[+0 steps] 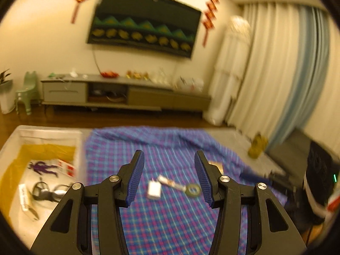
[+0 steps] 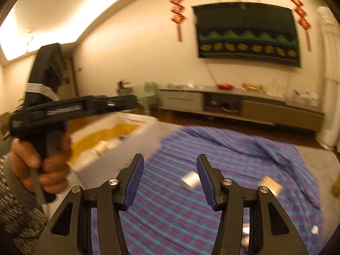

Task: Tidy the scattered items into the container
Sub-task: 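Move both open grippers back over the items on the bedspread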

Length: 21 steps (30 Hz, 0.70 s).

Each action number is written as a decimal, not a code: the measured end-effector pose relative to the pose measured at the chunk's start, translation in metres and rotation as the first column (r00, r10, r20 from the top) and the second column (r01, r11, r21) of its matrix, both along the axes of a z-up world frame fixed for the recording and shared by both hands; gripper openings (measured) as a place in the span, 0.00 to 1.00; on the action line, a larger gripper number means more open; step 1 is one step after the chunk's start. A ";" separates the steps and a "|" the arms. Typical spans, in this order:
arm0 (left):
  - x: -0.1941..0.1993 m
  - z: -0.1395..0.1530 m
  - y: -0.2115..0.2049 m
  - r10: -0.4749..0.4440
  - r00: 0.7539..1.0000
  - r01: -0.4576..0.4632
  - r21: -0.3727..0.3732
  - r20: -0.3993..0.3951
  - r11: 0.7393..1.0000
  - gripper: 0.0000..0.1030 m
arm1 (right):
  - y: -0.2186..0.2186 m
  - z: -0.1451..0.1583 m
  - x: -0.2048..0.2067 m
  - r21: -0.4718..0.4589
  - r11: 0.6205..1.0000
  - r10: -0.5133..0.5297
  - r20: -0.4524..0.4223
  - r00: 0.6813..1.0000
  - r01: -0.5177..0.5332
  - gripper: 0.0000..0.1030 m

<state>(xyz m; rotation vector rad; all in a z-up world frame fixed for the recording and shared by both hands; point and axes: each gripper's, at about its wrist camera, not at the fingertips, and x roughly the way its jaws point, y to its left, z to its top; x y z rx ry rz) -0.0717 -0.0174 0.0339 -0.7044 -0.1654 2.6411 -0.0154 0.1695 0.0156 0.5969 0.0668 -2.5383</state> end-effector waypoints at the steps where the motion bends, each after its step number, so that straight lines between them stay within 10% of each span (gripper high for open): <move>1: -0.001 -0.006 0.012 -0.014 1.000 0.014 -0.030 0.018 0.999 0.50 | 0.015 -0.007 -0.005 0.007 0.999 -0.051 0.032 0.998 0.051 0.52; 6: -0.008 -0.040 0.059 -0.028 0.996 0.045 -0.194 0.088 0.980 0.51 | 0.082 -0.042 -0.041 -0.032 0.969 -0.229 0.264 0.937 0.246 0.52; 12: -0.049 -0.081 0.080 0.021 0.985 0.030 -0.291 0.170 0.956 0.51 | 0.146 -0.103 -0.060 -0.160 0.895 -0.251 0.589 0.768 0.416 0.51; 21: -0.092 -0.131 0.061 0.124 0.957 -0.047 -0.278 0.263 0.959 0.51 | 0.144 -0.134 -0.067 -0.142 0.888 -0.233 0.682 0.693 0.438 0.50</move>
